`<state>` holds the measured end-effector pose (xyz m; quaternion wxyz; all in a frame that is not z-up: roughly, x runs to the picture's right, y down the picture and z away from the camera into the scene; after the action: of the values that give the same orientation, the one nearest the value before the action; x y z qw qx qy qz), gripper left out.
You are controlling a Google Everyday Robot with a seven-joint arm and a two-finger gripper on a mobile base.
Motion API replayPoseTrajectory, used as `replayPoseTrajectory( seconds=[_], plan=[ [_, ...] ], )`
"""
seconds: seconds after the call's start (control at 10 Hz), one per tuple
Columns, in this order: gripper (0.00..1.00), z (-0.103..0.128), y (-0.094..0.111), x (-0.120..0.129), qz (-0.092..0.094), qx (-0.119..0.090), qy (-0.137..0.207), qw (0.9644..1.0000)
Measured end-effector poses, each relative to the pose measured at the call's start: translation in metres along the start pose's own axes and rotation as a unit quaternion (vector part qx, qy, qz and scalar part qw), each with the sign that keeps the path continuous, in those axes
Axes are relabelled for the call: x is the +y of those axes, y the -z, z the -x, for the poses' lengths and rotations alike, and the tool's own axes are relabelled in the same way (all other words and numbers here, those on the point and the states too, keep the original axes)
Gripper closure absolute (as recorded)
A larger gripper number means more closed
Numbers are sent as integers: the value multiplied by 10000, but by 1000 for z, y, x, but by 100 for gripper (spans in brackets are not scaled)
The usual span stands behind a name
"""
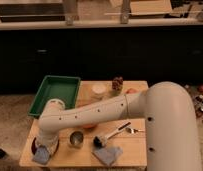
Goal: Wipe purple bowl with sponge
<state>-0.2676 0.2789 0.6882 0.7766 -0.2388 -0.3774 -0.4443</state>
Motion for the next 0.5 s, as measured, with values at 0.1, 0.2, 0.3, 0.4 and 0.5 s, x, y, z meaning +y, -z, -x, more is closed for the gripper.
replayPoseTrajectory(
  seconds=[0.1,0.2,0.3,0.4,0.5],
  plan=[
    [100,-4,1,-3,4,37,-12,10000],
    [100,-10,2,-9,-7,87,-10,10000],
    [100,-14,2,-19,-16,126,11,9999],
    [100,-17,1,-26,-16,147,33,9999],
    [100,-18,-1,-33,-15,147,57,9999]
  ],
)
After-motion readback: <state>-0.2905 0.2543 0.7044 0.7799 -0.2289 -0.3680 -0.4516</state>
